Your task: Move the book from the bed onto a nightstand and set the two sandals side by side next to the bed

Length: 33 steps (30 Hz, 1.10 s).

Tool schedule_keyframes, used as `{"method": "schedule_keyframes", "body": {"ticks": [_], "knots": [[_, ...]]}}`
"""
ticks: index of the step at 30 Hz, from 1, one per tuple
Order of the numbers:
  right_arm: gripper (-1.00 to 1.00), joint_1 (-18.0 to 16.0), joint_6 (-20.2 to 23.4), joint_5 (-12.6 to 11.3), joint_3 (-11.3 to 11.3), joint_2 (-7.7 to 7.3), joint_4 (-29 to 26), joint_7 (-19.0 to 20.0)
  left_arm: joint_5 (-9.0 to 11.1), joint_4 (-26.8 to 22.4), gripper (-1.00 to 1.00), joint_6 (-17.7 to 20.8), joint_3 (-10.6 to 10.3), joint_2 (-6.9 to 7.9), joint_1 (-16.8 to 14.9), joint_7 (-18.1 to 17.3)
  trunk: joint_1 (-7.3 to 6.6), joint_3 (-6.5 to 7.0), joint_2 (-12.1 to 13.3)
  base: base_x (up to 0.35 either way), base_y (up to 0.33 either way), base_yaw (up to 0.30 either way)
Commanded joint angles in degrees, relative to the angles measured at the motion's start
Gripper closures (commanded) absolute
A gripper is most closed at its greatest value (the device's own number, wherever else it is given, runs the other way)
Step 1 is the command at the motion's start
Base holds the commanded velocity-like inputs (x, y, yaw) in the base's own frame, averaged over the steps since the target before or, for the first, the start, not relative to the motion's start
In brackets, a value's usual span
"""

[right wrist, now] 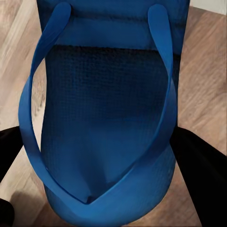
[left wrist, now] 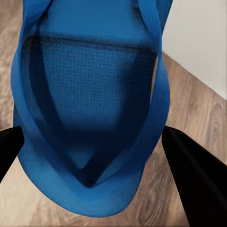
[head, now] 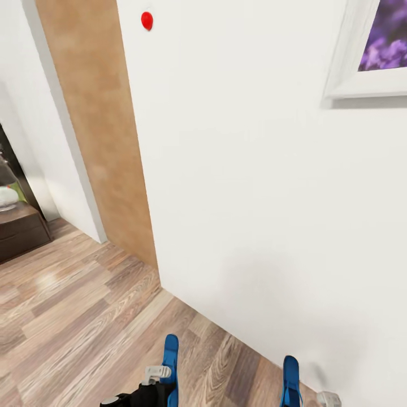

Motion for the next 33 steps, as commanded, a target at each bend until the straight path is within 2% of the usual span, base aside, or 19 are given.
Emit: {"method": "schedule_keyframes", "body": {"ticks": [1, 13, 26, 33], "knots": [[1.00, -0.01, 0.15, -0.53, 0.06, -0.03, 0.03, 0.21, 0.58, -0.02, 1.00, 0.23, -0.31, 0.03, -0.04, 0.04, 0.01, -0.05, -0.02, 0.162, 0.000, 0.293], [1.00, -0.01, 0.15, -0.53, 0.06, -0.03, 0.03, 0.22, 0.58, -0.02, 1.00, 0.23, -0.31, 0.03, -0.04, 0.04, 0.01, -0.05, -0.02, 0.035, 0.000, 0.293], [1.00, -0.01, 0.15, -0.53, 0.06, -0.03, 0.03, 0.22, 0.58, -0.02, 1.00, 0.23, -0.31, -0.01, -0.04, 0.04, 0.01, -0.05, -0.02, 0.289, 0.000, 0.293], [1.00, -0.01, 0.15, -0.53, 0.06, -0.03, 0.03, 0.22, 0.58, 0.02, 1.00, 0.20, -0.31, -0.01, -0.04, 0.04, 0.01, -0.05, -0.02, 0.068, 0.000, 0.293]]}}
